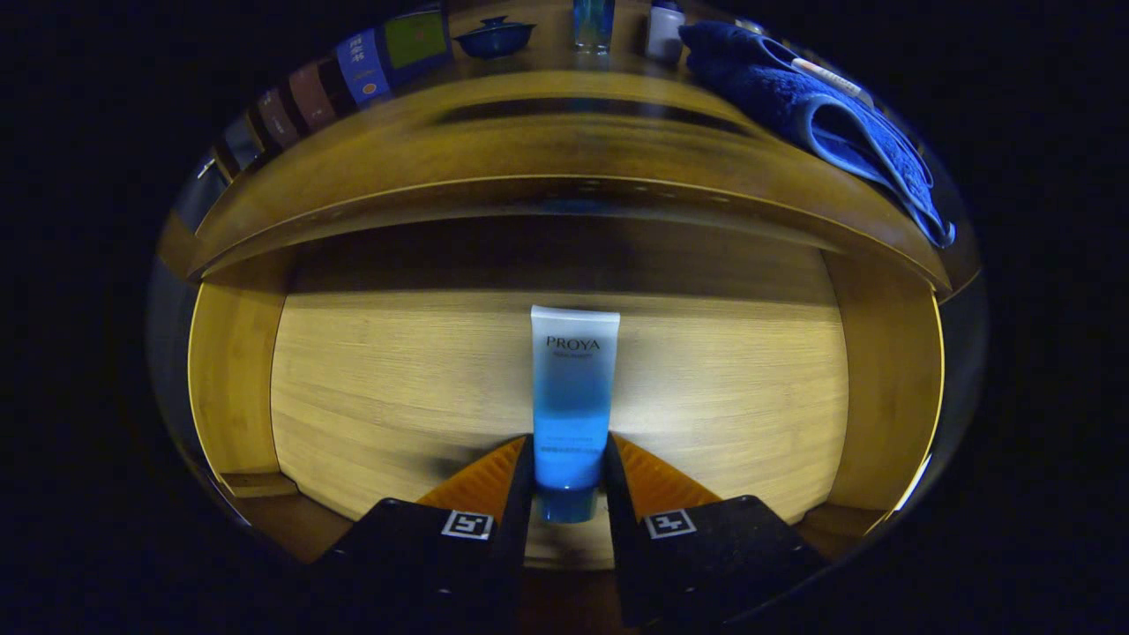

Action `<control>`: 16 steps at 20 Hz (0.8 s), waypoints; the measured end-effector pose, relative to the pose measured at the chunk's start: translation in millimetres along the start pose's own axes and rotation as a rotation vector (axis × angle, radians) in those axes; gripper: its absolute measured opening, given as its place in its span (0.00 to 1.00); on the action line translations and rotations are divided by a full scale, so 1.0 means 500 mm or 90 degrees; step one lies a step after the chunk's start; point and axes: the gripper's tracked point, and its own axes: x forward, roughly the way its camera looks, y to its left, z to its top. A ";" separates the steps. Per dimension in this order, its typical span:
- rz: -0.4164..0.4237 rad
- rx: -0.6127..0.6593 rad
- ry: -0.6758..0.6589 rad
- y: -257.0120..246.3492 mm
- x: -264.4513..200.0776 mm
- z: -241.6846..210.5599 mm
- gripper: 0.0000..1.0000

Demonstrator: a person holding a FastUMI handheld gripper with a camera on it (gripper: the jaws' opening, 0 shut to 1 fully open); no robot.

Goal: Pull open the drawer, take out the items inside it, and place them on the countertop above the cabinet.

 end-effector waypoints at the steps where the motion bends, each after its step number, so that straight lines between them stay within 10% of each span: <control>1: 0.001 -0.004 -0.001 0.001 0.000 0.003 0.62; 16: 0.061 0.019 -0.103 0.023 -0.137 -0.033 0.38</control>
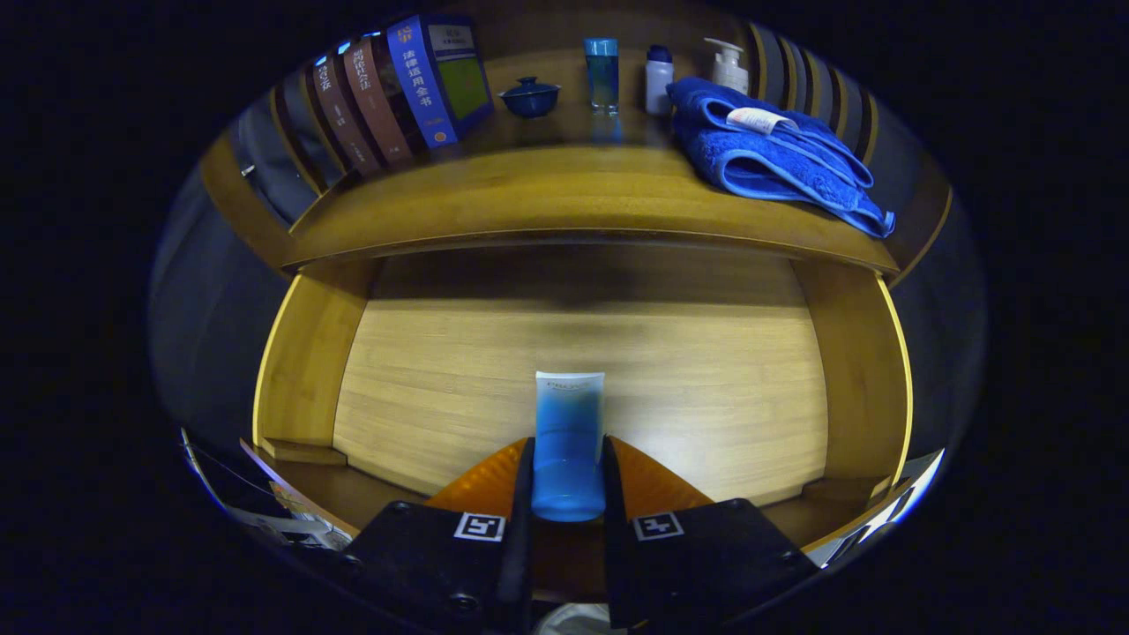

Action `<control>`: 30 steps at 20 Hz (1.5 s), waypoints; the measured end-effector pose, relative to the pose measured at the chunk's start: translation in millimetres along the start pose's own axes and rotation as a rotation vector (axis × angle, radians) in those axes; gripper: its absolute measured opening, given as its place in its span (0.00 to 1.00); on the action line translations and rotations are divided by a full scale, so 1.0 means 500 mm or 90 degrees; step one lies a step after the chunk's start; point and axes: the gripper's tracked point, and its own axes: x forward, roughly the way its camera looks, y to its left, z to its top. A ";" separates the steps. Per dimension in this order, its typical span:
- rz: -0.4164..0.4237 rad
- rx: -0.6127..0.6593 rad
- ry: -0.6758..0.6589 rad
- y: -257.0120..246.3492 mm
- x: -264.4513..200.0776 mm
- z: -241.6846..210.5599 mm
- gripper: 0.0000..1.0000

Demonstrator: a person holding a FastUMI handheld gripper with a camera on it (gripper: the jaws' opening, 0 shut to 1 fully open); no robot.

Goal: Pull open the drawer, take out the items inside it, and place them on the countertop above the cabinet.

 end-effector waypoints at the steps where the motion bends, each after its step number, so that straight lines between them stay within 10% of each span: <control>1: -0.001 0.002 -0.004 -0.001 -0.003 -0.001 0.38; 14: 0.001 -0.022 -0.262 0.029 -0.219 0.225 0.38; 22: -0.022 -0.011 -0.282 0.013 -0.084 0.423 0.37; 30: -0.017 0.025 -0.214 0.003 0.030 0.438 0.38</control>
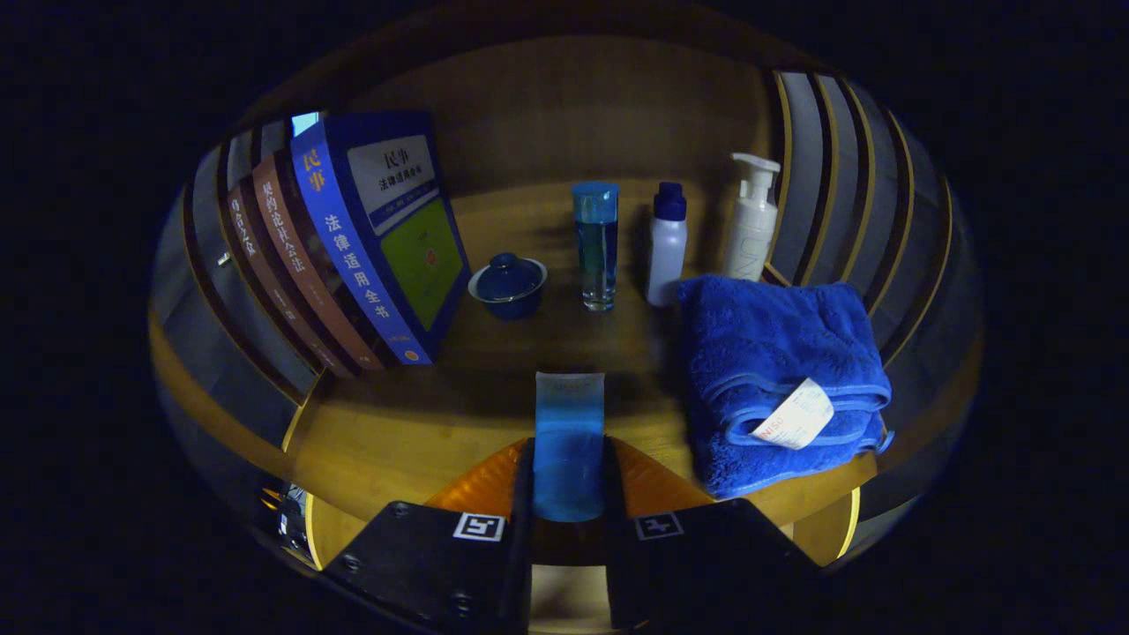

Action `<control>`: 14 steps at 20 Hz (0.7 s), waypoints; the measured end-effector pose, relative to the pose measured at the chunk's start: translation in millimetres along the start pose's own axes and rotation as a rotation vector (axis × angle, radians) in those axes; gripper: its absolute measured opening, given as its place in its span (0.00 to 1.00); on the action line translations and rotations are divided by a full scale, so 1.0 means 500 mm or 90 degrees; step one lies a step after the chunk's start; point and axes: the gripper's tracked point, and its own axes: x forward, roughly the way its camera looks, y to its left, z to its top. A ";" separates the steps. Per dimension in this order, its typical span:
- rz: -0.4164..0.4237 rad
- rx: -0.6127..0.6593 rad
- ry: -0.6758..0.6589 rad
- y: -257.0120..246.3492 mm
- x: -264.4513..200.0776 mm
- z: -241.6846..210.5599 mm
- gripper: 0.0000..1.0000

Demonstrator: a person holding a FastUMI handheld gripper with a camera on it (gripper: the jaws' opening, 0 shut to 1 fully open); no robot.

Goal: Pull open the drawer, take out the items inside it, and place them on the countertop above the cabinet.

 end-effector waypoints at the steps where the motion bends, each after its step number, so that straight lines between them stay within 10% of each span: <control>1: 0.006 0.003 0.005 0.003 0.009 -0.005 0.40; 4: 0.007 0.009 0.002 0.000 0.008 -0.008 0.53; 8: 0.002 0.008 0.005 -0.007 -0.005 -0.019 1.00; 14: 0.009 -0.006 -0.034 -0.006 -0.093 -0.037 1.00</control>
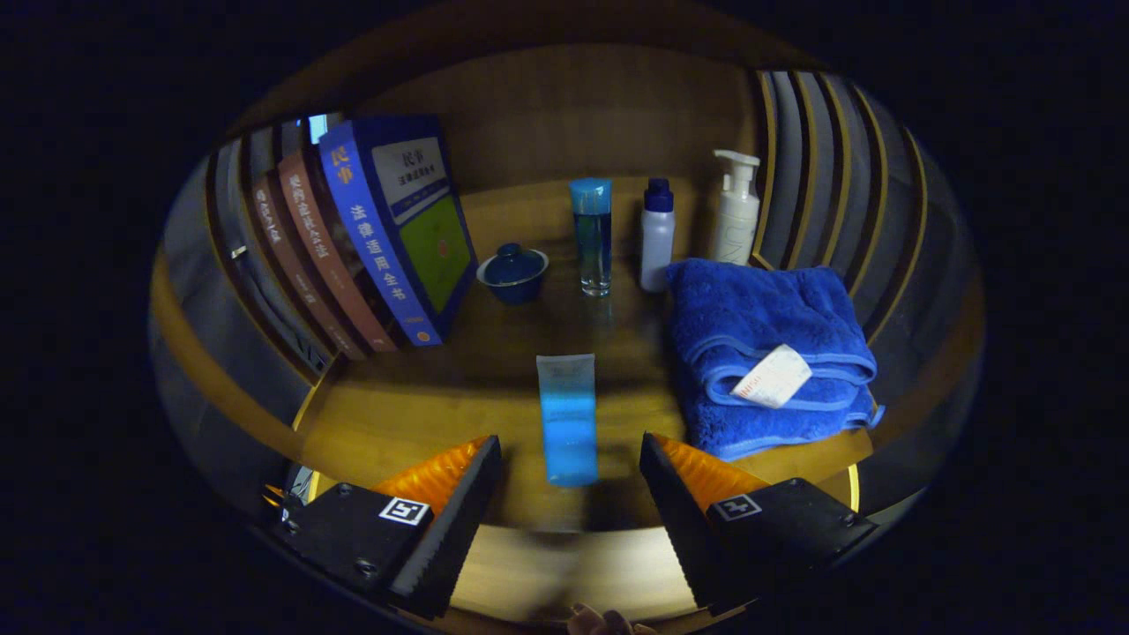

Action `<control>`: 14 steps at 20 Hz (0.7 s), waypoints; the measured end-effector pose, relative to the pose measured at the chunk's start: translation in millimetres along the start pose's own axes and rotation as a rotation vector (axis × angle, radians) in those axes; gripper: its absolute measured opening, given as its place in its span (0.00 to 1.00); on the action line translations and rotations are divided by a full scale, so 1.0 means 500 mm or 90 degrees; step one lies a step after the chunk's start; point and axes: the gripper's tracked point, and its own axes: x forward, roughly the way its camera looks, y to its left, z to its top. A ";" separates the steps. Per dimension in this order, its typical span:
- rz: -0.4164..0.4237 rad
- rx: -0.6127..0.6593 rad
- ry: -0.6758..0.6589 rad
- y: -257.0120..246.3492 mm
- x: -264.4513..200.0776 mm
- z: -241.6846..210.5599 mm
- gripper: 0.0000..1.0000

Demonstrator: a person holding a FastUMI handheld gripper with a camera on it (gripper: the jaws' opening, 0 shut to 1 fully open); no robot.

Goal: Pull open the drawer, take out the items inside it, and place them on the countertop above the cabinet.

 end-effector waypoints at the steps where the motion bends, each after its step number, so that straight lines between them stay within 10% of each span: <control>1: 0.003 -0.002 -0.013 0.003 -0.025 -0.002 1.00; 14: 0.026 0.018 -0.126 0.013 -0.335 -0.216 1.00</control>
